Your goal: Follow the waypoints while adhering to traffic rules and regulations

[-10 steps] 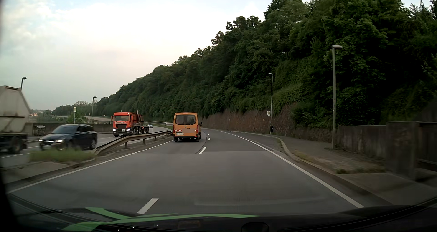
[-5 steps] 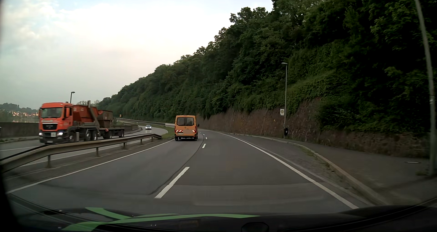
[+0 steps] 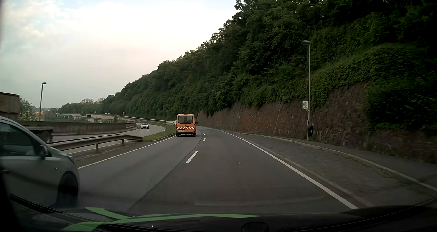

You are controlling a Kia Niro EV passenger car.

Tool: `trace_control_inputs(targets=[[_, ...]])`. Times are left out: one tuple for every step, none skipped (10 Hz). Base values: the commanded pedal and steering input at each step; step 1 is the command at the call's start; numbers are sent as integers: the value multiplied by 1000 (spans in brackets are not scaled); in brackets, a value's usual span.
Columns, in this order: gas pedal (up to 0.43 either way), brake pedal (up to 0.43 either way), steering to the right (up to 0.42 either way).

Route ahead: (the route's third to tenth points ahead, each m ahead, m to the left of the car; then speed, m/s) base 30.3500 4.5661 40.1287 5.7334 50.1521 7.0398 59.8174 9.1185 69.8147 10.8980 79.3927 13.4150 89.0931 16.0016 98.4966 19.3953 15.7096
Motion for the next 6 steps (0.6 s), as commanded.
trace_control_inputs(targets=[[110,0,-18],[110,0,-18],[110,0,-18],[110,0,-18],[110,0,-18],[110,0,-18]])
